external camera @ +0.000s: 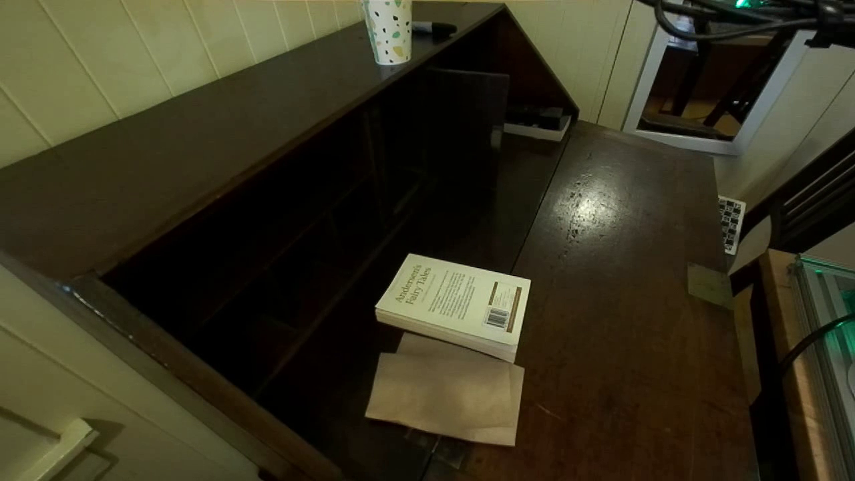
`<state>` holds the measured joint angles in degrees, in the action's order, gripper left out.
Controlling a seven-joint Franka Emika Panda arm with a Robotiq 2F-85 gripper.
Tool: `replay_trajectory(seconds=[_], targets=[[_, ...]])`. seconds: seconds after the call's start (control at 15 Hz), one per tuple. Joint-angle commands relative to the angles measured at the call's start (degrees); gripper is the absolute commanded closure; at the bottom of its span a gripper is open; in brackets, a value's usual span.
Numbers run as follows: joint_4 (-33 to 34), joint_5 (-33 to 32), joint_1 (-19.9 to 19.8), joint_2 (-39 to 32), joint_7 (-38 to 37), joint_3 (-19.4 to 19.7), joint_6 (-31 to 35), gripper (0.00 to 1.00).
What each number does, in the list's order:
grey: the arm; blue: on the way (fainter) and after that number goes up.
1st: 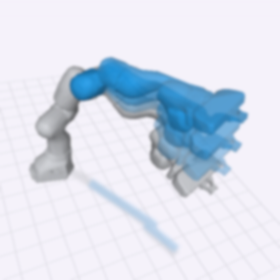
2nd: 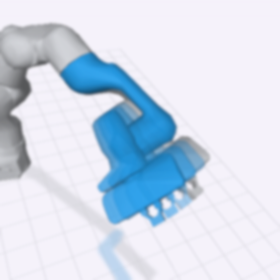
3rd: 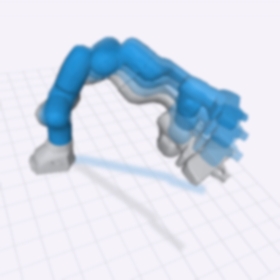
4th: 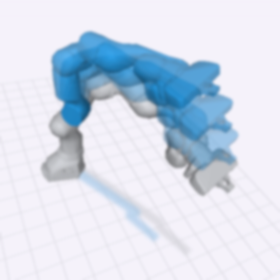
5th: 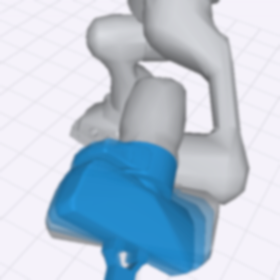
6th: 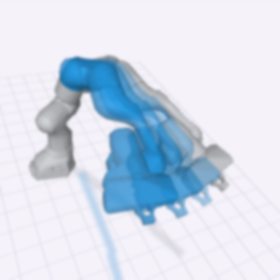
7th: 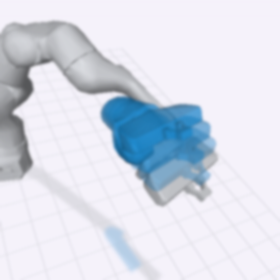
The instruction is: Open the compartment and remove the cup and put it on top of the dresser
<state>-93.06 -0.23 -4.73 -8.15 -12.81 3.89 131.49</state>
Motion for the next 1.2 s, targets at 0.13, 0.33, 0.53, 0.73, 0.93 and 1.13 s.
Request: replay_trajectory(seconds=[0.13,0.33,0.53,0.73,0.93,1.13], targets=[[-15.84,-2.07,0.46,12.37,1.33,0.22,2.02,0.0],[-22.12,-2.98,0.22,17.28,2.84,-0.05,3.88,0.0],[-28.49,-3.94,-0.22,21.59,4.09,-0.12,7.1,0.0],[-34.0,-4.89,-0.69,25.28,5.89,-0.05,9.92,0.0],[-38.68,-5.28,-1.18,28.19,6.48,-0.09,12.38,0.0],[-36.89,-4.02,-1.14,26.25,5.97,-0.28,11.44,0.0]])
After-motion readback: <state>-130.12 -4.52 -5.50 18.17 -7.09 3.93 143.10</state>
